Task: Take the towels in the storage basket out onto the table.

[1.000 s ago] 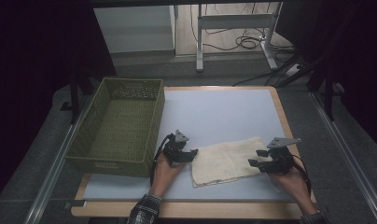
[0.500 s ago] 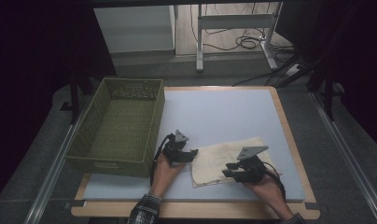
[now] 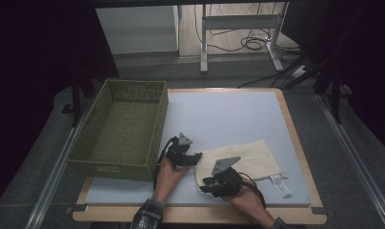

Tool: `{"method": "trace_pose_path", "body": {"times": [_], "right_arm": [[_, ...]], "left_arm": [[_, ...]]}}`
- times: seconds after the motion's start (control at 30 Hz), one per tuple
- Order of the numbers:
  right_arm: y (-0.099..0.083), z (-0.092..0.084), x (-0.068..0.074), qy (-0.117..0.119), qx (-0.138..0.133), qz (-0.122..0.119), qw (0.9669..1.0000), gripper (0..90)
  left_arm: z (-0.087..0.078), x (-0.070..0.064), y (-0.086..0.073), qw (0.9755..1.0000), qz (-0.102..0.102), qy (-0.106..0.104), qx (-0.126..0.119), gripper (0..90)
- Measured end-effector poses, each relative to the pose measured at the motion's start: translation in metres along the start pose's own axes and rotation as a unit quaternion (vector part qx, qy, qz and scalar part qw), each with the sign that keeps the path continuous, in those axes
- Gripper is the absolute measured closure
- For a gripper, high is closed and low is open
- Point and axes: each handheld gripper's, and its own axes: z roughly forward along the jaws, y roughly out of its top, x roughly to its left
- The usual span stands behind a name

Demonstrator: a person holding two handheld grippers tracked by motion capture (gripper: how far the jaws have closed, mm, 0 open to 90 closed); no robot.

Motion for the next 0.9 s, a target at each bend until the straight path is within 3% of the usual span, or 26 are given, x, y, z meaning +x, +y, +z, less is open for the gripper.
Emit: {"method": "trace_pose_path", "body": {"times": [0.13, 0.23, 0.33, 0.47, 0.5, 0.6, 0.7, 0.8, 0.9], "right_arm": [[0.005, 0.008, 0.007, -0.009, 0.004, -0.017, 0.9998, 63.8], [0.004, 0.012, 0.013, -0.033, 0.013, -0.039, 0.9986, 64.5], [0.002, 0.012, 0.016, -0.059, 0.012, -0.061, 0.9963, 71.4], [0.002, 0.011, 0.015, -0.066, 0.013, -0.051, 0.9964, 81.8], [0.002, 0.011, 0.013, -0.065, 0.013, -0.048, 0.9966, 83.0], [0.002, 0.010, 0.011, -0.060, 0.013, -0.040, 0.9973, 83.9], [0.001, 0.010, 0.011, -0.059, 0.007, -0.037, 0.9975, 84.2], [0.001, 0.010, 0.010, -0.054, 0.005, -0.026, 0.9982, 84.3], [0.005, 0.011, 0.010, -0.048, 0.009, -0.027, 0.9984, 84.4]], "left_arm": [[0.000, 0.000, 0.000, 1.0000, 0.000, 0.000, 0.000, 34.6], [0.000, 0.000, 0.000, 1.0000, 0.000, 0.000, 0.001, 34.6], [0.000, 0.000, 0.000, 1.0000, 0.000, 0.000, 0.001, 34.6], [0.000, -0.001, 0.000, 1.0000, 0.001, 0.004, 0.000, 36.7], [-0.001, -0.001, 0.000, 1.0000, 0.002, 0.001, -0.003, 39.0], [-0.002, -0.002, -0.001, 0.9996, 0.019, -0.020, -0.008, 61.8], [-0.002, 0.001, -0.001, 0.9986, 0.012, -0.051, -0.008, 82.0], [-0.003, 0.000, -0.001, 0.9989, 0.011, -0.043, -0.012, 86.5], [-0.010, -0.001, -0.002, 0.9996, 0.005, -0.020, -0.021, 86.7]]}}
